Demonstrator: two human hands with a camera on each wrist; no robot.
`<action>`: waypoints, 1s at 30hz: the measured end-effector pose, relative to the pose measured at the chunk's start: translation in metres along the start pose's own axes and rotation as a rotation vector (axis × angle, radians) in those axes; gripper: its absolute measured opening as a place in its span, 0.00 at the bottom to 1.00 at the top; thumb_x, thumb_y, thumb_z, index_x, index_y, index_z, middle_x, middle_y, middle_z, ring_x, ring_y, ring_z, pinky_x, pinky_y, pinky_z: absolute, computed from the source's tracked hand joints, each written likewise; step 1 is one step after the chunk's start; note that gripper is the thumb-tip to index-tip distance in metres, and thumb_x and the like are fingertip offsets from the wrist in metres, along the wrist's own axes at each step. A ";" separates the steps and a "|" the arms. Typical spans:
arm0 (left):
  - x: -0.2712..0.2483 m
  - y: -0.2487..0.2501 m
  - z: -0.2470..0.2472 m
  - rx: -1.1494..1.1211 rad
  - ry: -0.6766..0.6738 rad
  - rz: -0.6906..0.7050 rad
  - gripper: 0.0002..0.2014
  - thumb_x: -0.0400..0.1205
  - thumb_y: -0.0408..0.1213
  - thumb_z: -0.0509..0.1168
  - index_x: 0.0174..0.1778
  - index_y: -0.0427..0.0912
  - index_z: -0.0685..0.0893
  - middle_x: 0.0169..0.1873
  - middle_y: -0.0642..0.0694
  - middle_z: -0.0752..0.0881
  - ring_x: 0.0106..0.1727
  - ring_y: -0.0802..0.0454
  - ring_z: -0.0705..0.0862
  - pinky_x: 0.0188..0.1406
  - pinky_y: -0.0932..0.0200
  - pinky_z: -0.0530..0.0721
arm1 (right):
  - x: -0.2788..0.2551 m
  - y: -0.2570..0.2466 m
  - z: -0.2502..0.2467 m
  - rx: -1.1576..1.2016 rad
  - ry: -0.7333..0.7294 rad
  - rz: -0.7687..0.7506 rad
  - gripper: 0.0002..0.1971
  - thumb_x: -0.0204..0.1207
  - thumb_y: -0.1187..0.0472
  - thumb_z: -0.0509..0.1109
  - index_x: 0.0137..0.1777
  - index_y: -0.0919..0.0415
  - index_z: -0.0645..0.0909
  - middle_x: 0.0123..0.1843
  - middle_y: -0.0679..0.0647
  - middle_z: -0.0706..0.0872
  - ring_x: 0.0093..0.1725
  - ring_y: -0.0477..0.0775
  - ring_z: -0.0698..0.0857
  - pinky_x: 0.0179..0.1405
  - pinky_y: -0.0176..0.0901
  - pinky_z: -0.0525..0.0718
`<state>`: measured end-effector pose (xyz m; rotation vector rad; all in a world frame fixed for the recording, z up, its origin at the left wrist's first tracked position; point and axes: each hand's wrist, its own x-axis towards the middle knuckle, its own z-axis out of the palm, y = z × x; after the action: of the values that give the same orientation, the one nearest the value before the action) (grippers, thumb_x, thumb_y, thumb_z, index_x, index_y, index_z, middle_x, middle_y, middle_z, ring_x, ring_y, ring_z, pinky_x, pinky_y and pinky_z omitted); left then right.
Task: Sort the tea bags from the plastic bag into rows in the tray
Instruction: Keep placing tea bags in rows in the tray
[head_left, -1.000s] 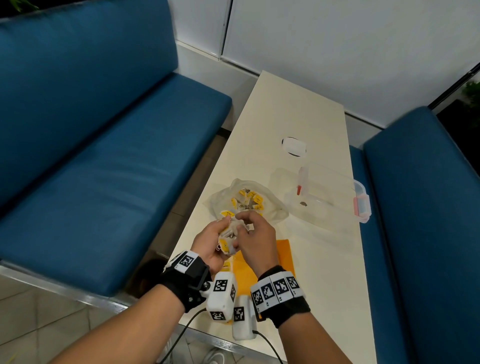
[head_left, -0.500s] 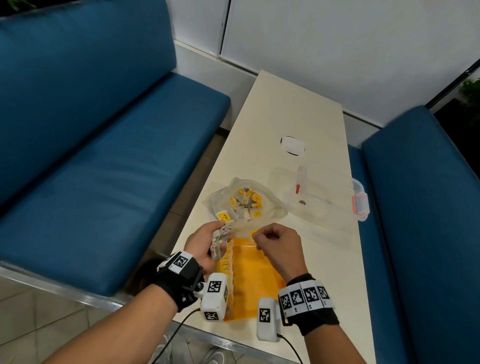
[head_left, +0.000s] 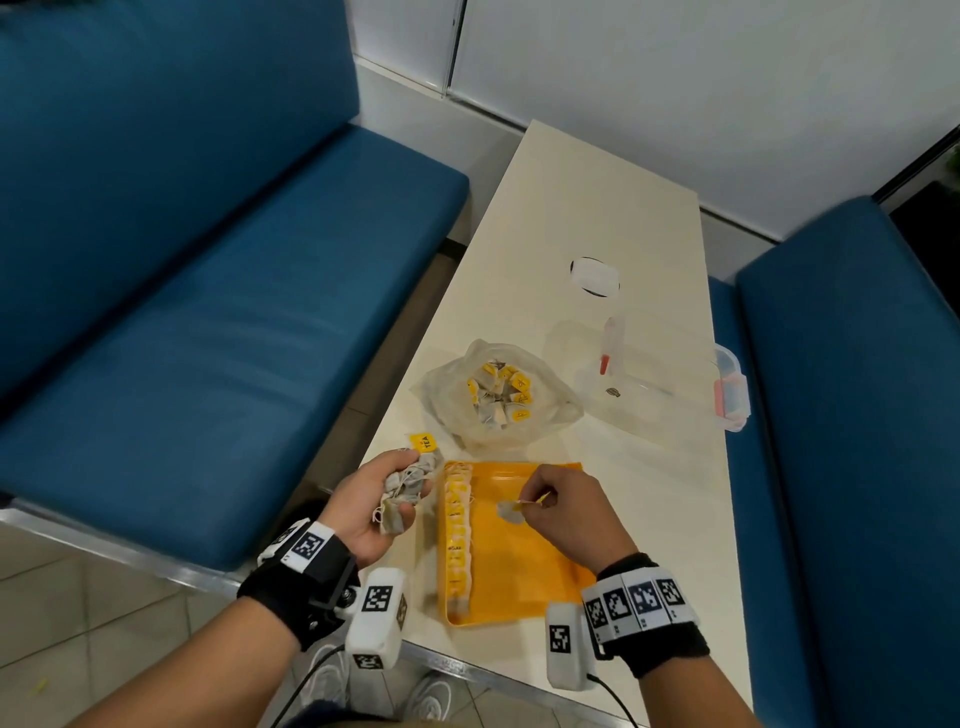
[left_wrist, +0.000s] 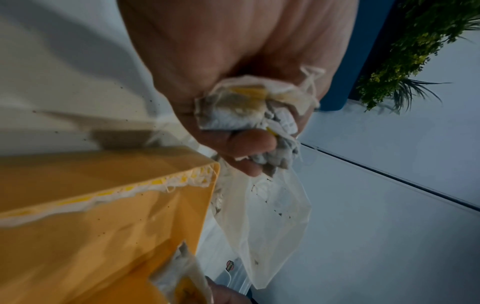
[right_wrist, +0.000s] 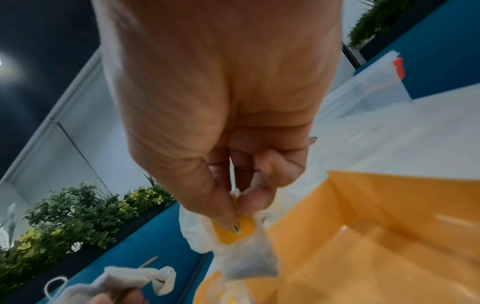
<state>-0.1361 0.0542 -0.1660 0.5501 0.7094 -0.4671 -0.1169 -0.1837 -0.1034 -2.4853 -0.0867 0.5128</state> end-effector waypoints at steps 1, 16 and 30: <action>-0.001 -0.001 -0.002 -0.001 0.000 -0.002 0.06 0.85 0.36 0.68 0.47 0.36 0.82 0.34 0.39 0.83 0.20 0.54 0.83 0.10 0.68 0.76 | -0.002 0.001 0.003 0.009 -0.027 0.007 0.04 0.74 0.64 0.73 0.40 0.55 0.84 0.37 0.45 0.85 0.32 0.40 0.80 0.33 0.29 0.74; 0.007 -0.019 0.007 0.050 -0.023 0.066 0.04 0.85 0.35 0.68 0.52 0.39 0.80 0.38 0.38 0.86 0.30 0.51 0.87 0.10 0.67 0.74 | -0.009 0.002 0.063 -0.182 -0.469 -0.042 0.07 0.79 0.63 0.70 0.49 0.49 0.82 0.48 0.50 0.86 0.46 0.53 0.86 0.48 0.49 0.86; 0.005 -0.022 0.013 0.073 0.003 0.089 0.02 0.86 0.33 0.67 0.48 0.40 0.81 0.35 0.41 0.87 0.32 0.49 0.88 0.10 0.67 0.73 | -0.005 0.011 0.088 -0.276 -0.474 -0.016 0.13 0.70 0.65 0.75 0.51 0.54 0.78 0.48 0.53 0.85 0.48 0.59 0.84 0.47 0.56 0.85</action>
<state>-0.1393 0.0288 -0.1685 0.6481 0.6701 -0.4104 -0.1557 -0.1456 -0.1738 -2.5677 -0.3855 1.1410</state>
